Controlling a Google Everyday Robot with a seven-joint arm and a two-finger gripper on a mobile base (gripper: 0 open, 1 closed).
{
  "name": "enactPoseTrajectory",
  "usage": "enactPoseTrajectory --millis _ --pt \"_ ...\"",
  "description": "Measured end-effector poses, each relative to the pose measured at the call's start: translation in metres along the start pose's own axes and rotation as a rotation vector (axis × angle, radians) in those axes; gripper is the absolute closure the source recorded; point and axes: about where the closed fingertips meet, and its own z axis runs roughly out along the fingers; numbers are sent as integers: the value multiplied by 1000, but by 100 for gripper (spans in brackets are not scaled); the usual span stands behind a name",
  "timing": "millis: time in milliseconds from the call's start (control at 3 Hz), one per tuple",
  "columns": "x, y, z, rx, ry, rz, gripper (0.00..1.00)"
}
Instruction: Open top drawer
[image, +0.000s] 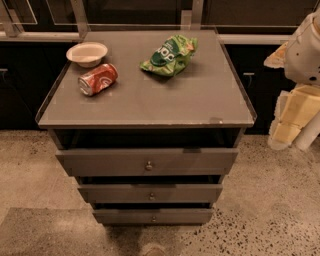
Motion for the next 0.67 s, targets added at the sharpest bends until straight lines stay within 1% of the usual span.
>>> enactPoseTrajectory --millis 333,667 --pt "0 0 0 0 0 0 0" --pt "7 9 11 14 -25 15 0"
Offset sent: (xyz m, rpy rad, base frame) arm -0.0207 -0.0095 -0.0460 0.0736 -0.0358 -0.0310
